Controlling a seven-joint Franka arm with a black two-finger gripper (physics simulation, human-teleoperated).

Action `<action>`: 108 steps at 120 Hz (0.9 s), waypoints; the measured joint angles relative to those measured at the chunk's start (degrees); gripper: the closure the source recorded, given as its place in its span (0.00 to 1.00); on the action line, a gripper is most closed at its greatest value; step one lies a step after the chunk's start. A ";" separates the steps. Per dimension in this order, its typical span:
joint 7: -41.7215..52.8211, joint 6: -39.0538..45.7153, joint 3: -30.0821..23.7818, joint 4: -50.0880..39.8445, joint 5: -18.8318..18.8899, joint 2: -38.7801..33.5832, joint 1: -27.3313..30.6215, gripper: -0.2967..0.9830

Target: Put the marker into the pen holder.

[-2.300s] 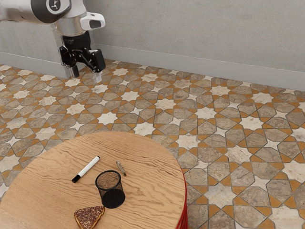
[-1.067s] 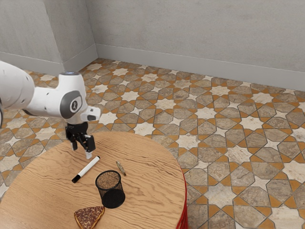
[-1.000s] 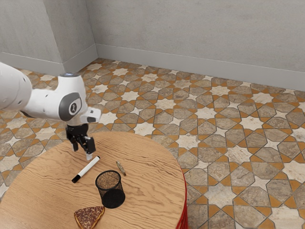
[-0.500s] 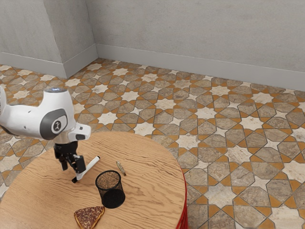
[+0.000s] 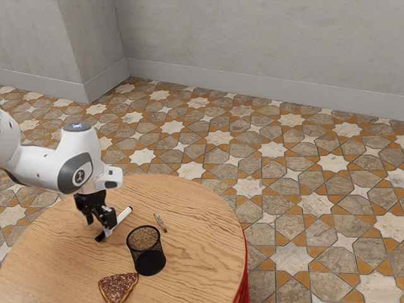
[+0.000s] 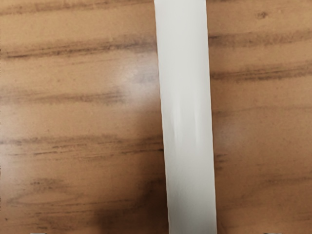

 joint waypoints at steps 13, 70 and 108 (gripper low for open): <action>-0.55 1.33 0.00 -0.01 -0.10 0.39 -0.30 0.37; -2.26 3.08 -0.01 -0.26 -0.56 1.16 -1.48 0.57; -3.17 3.28 0.03 -0.28 -0.28 1.20 -1.45 0.79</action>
